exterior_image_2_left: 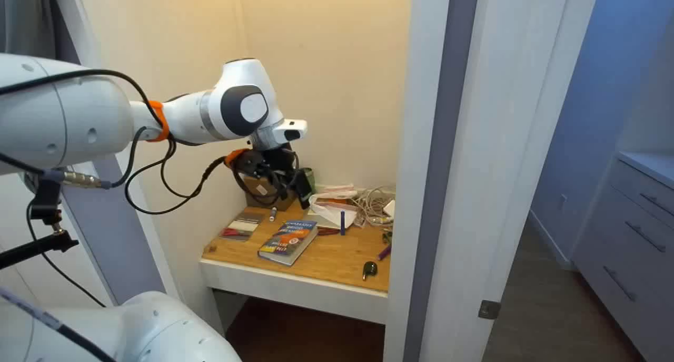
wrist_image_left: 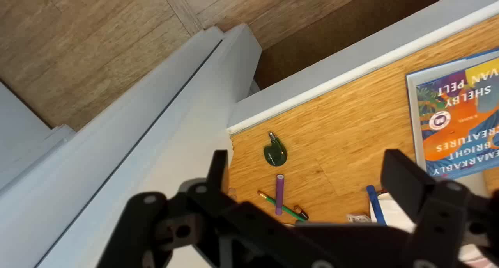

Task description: Open the book, then put the rubber on the table

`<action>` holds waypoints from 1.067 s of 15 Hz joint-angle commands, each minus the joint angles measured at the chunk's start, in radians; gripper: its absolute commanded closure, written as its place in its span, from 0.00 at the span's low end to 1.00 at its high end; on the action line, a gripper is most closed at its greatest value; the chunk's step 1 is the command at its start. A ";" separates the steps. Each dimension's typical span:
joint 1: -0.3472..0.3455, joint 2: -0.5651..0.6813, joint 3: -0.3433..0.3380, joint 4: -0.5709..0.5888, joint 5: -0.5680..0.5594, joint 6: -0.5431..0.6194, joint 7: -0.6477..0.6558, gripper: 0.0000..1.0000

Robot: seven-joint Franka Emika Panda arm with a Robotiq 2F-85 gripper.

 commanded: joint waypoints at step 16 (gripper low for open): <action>0.165 0.691 -0.105 0.072 0.318 0.730 -0.247 0.00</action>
